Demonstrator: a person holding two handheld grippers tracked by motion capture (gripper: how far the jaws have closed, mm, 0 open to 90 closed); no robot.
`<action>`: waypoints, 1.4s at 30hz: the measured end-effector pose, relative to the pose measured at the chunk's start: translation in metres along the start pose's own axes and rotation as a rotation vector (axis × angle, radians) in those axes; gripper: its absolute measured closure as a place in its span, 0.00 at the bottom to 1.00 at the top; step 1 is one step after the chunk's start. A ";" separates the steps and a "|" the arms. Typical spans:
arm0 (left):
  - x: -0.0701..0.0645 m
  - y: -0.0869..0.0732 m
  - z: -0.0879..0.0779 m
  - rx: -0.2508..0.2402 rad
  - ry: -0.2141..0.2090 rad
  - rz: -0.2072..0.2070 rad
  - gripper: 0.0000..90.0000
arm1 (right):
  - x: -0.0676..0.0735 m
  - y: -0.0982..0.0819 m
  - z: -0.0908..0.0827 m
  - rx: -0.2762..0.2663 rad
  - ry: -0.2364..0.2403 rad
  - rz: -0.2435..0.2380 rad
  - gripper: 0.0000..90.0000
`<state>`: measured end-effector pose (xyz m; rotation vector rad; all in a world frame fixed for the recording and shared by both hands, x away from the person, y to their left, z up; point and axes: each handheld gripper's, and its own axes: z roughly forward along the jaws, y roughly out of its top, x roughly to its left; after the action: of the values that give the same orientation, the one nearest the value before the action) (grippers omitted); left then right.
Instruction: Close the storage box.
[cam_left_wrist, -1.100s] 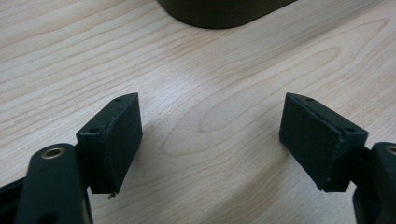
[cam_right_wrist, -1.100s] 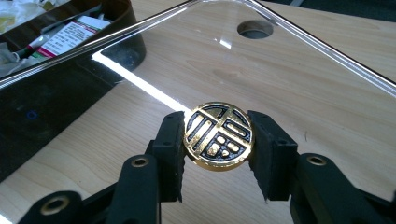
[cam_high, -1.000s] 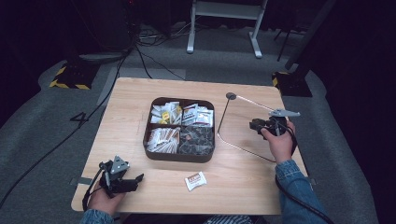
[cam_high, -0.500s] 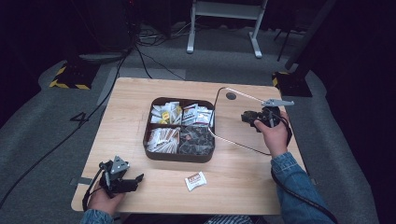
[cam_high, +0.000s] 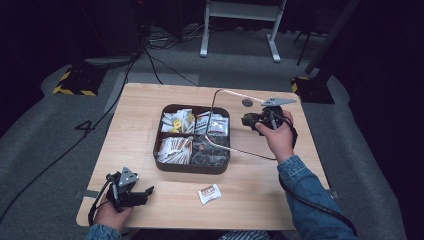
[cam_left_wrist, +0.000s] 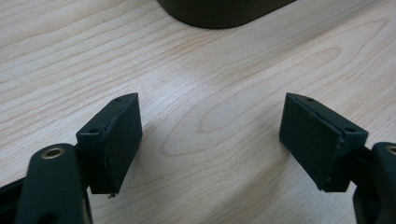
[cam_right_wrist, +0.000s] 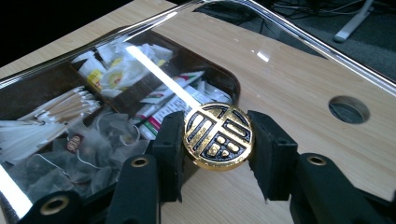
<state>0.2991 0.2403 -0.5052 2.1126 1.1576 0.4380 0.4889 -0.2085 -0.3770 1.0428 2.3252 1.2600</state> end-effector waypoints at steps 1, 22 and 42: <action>0.000 0.000 0.000 0.000 0.000 0.000 0.24 | 0.003 0.002 0.001 0.001 0.003 -0.004 0.65; 0.005 0.005 0.005 0.001 0.003 -0.002 0.24 | 0.052 0.032 0.038 0.032 0.046 -0.060 0.65; 0.008 0.009 0.009 0.006 -0.006 0.005 0.21 | 0.078 0.035 0.081 0.047 0.083 -0.051 0.65</action>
<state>0.3143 0.2399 -0.5051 2.1216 1.1518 0.4309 0.4962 -0.0915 -0.3888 0.9565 2.4385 1.2574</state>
